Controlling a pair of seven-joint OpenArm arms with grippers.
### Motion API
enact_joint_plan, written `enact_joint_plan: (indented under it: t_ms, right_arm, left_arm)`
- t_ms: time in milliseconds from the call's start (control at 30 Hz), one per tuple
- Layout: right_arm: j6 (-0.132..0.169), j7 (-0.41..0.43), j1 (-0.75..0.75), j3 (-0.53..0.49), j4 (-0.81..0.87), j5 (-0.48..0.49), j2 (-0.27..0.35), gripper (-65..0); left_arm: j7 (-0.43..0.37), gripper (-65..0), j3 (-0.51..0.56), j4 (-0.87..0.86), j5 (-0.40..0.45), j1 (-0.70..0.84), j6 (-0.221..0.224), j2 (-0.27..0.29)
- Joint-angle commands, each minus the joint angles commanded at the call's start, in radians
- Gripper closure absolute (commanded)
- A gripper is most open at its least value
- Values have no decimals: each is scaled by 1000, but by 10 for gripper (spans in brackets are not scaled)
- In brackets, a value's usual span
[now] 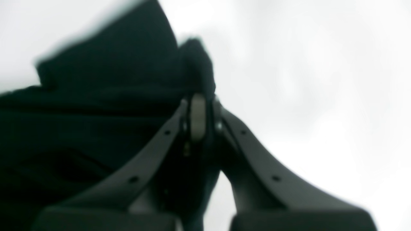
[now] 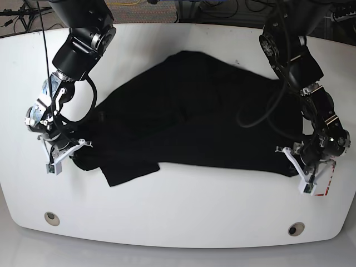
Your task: Fold the T-shirt properly
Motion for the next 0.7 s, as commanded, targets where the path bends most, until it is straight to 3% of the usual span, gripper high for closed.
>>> enact_joint_plan:
  t_ms: [233,567,700]
  right_arm:
    - [0,-57,103,0,63,-3,2,0]
    - [2,-130,344,-3,75,5,63,0]
    - [2,-144,462,-92,74,5,110,0]
  left_arm:
    - [64,0,34,118,0,-66,0,0]
    - [138,0,38,218,6,-250,0,-3]
    - [183,0,38,242,6,-364,24,-8]
